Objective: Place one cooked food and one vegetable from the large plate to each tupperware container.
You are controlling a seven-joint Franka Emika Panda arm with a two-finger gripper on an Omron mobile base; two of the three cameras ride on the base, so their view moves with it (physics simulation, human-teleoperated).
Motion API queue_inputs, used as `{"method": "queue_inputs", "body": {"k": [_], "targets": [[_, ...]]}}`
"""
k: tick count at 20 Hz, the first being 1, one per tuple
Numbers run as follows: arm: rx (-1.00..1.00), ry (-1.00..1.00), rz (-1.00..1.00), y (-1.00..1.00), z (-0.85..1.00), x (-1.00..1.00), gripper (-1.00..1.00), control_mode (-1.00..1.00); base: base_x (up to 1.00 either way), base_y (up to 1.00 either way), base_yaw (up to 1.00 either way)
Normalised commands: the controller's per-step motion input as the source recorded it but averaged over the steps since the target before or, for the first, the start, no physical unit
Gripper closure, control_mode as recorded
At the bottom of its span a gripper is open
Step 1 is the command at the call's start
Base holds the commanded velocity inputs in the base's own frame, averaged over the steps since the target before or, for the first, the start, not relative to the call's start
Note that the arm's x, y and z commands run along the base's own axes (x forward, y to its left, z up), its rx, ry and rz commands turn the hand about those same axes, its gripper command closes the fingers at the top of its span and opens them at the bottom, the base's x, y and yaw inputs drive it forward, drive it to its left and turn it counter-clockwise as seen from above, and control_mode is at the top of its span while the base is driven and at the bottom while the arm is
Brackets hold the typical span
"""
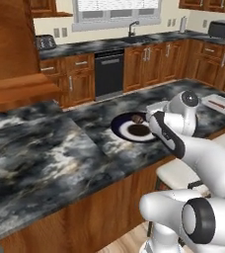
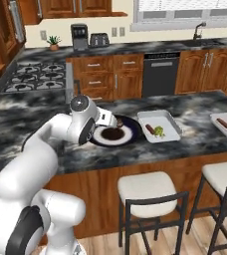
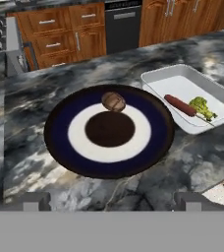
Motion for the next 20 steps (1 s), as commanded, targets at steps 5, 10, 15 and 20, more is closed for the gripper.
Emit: {"method": "queue_inputs", "body": {"k": [5, 10, 15, 20], "targets": [[0.0, 0.0, 0.0, 0.0, 0.0, 0.0, -1.0, 1.0, 0.34, 0.55, 0.0], [0.0, 0.0, 0.0, 0.0, 0.0, 0.0, -1.0, 1.0, -0.02, -0.78, 0.05], [0.0, 0.0, 0.0, 0.0, 0.0, 0.0, -1.0, 1.0, 0.43, -0.23, 0.27], [0.0, 0.0, 0.0, 0.0, 0.0, 0.0, -1.0, 1.0, 0.17, -0.42, 0.26]]}}
